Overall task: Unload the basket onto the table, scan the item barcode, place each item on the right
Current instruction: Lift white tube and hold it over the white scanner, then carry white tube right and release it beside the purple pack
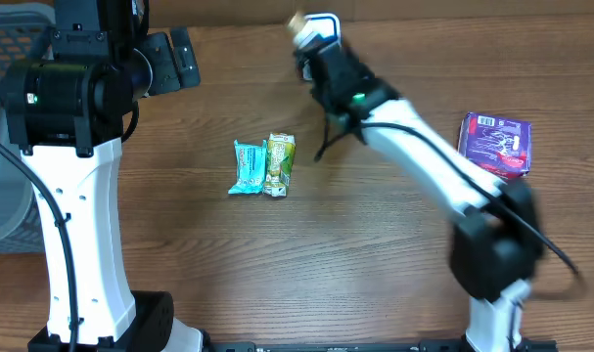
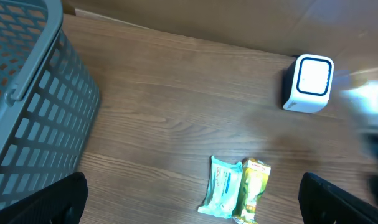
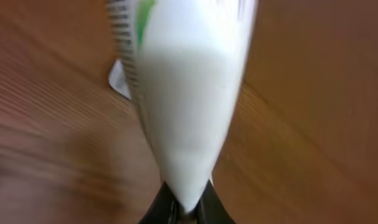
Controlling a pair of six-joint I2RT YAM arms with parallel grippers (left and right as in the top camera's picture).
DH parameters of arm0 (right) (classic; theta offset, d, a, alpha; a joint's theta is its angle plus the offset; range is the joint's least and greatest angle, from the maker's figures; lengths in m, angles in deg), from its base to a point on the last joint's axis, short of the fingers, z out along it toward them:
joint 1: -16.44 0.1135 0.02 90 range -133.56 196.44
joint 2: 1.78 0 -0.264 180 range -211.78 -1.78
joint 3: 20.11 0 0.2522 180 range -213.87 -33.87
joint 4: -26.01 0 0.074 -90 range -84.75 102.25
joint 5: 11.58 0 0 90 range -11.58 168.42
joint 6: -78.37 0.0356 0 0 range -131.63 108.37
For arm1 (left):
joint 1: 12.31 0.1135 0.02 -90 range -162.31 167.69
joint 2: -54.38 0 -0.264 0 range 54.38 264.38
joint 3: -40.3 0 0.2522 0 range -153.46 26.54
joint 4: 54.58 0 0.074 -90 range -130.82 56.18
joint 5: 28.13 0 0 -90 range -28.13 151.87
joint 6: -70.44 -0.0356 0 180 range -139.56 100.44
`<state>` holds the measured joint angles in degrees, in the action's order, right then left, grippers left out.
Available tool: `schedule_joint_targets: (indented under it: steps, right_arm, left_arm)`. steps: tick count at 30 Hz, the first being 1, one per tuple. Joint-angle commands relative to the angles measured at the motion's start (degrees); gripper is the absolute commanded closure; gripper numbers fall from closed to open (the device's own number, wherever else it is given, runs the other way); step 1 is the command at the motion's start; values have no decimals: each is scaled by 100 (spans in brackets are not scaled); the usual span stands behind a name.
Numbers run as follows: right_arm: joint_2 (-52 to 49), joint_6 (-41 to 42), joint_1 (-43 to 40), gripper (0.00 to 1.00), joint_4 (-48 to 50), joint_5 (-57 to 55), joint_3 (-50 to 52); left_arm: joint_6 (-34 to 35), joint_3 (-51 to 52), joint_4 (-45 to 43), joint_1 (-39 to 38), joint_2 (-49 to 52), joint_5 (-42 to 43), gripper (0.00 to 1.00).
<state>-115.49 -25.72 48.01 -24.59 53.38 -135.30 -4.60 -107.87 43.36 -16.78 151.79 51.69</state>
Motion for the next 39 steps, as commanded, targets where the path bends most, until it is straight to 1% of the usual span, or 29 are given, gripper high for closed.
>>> schedule_joint_targets:
  steps: [1,4,6,8,10,12,15,18,20,22,26,31,32,34,36,39]
  right_arm:
    - [1117,3198,-466,96,-706,420,-166]
    - [1259,4605,-938,96,-1849,721,-166]
    - [1193,5368,-1272,96,-2433,837,-79]
    - [1084,6074,-1622,96,-2697,894,170]
    - [988,6450,-1967,96,-2441,1130,599]
    - [916,6511,-2184,96,-2004,1425,951]
    - [802,6321,-2511,96,-942,1969,1628]
    - [691,5604,-2704,96,83,2328,2216]
    - [636,5130,-2776,96,461,2323,2505]
    - [621,4822,-2839,96,529,2288,2656]
    - [621,4809,-3045,96,219,1751,2719]
    - [621,4843,-3438,96,-247,1762,2715]
    - [623,4883,-3521,95,-382,1849,2706]
    - [632,4881,-3637,83,-599,2203,2664]
    - [636,4874,-3713,56,-828,2682,2544]
    - [645,4771,-3733,25,-1128,3442,2236]
  left_arm:
    - [92,-66,-17,-4,42,-74,0]
    - [92,-66,-17,-4,42,-74,0]
    - [92,-66,-17,-4,42,-74,0]
    - [90,-66,-17,-4,42,-74,0]
    - [92,-66,-17,-4,42,-74,0]
    - [92,-66,-17,-4,42,-74,0]
    - [92,-66,-17,-4,42,-74,0]
    - [90,-66,-17,-4,42,-74,0]
    - [92,-66,-17,-4,42,-74,1]
    - [92,-66,-17,-4,42,-74,0]
    - [92,-66,-17,-4,42,-74,0]
    - [90,-66,-17,-4,42,-74,0]
    - [90,-66,-17,-4,42,-74,0]
    - [92,-66,-17,-4,42,-74,0]
    - [92,-66,-17,-4,42,-74,0]
    - [92,-66,-17,-4,42,-74,0]
